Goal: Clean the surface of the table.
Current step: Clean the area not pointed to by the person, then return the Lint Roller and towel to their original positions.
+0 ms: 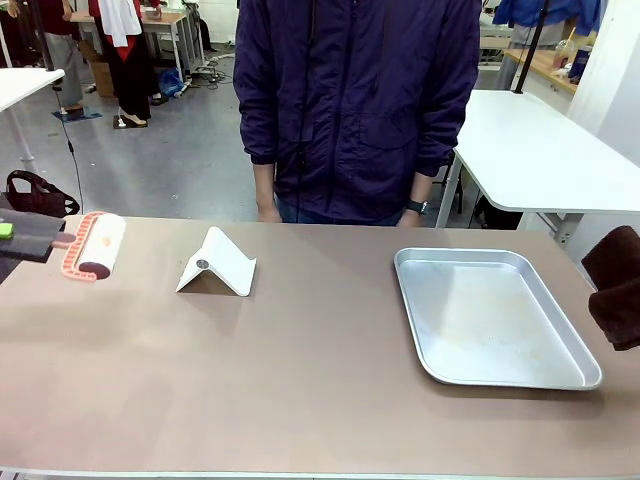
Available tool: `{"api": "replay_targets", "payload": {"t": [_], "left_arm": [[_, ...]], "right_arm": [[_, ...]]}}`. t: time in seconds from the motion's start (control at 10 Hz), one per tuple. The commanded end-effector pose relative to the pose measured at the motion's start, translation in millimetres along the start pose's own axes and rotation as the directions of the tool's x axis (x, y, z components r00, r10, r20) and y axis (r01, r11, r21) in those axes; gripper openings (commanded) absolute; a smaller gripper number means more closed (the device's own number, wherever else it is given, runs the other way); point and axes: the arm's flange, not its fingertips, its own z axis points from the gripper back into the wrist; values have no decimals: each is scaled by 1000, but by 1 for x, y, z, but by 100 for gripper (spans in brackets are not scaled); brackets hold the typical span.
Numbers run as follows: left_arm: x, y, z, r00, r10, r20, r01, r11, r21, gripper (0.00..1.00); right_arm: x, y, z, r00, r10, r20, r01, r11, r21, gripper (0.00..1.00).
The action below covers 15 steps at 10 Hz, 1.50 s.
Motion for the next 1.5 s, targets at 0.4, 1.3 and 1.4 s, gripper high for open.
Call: {"api": "replay_targets", "payload": {"t": [0.4,1.3,1.4], "left_arm": [[-18,2,4,999,-34,-25,34,999,-10,22],[-18,2,4,999,-34,-25,34,999,-10,22],[-18,2,4,999,-34,-25,34,999,-10,22]], "right_arm": [[-1,4,0,1000,7,-5,-7,1000,5,12],[-1,4,0,1000,7,-5,-7,1000,5,12],[-1,4,0,1000,7,-5,-7,1000,5,12]]}}
